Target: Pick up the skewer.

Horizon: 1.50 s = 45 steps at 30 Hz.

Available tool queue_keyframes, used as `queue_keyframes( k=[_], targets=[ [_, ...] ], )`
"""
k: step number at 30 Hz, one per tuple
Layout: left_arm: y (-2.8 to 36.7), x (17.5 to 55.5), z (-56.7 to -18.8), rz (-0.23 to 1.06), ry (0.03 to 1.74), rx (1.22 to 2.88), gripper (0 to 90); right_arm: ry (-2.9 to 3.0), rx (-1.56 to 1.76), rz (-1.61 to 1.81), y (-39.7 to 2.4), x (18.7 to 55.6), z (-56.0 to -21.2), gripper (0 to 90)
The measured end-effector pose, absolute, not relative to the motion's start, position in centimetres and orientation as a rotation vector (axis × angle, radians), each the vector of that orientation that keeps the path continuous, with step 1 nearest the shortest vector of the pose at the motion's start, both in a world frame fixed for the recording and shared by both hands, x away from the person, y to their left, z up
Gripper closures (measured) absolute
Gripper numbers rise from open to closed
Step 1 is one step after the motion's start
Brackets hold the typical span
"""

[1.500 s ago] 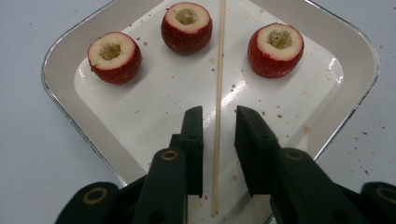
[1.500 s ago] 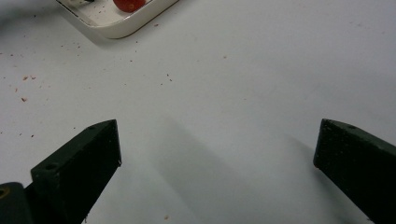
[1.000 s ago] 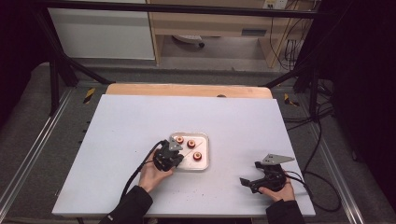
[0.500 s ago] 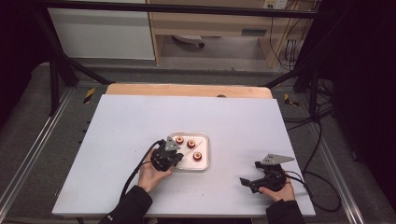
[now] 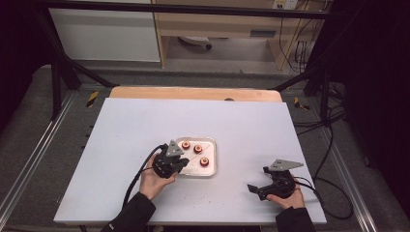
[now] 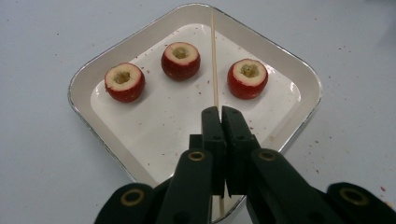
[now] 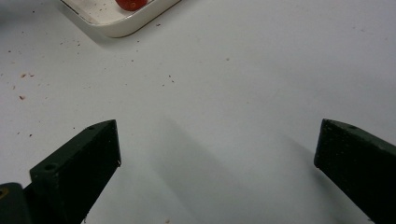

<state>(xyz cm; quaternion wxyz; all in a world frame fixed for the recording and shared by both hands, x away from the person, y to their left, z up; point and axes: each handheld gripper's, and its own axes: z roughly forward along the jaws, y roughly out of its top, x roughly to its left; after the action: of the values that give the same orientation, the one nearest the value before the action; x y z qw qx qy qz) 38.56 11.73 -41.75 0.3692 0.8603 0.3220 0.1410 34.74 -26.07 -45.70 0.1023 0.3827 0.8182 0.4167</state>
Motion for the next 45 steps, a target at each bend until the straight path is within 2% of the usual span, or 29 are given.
queue_keyframes(
  k=[20,37,45],
  targets=[
    [11.0,37.3,-40.7,0.329,0.757,2.227,88.6,2.429,0.989,1.100,-23.6,34.5,-44.7,2.9],
    [9.1,35.8,-40.0,0.317,0.657,2.280,88.6,2.447,0.741,0.950,-20.6,34.0,-43.9,6.6],
    [7.7,35.1,-40.0,0.309,0.598,2.345,88.7,2.424,0.558,0.866,-19.3,33.6,-43.4,11.1]
  ],
)
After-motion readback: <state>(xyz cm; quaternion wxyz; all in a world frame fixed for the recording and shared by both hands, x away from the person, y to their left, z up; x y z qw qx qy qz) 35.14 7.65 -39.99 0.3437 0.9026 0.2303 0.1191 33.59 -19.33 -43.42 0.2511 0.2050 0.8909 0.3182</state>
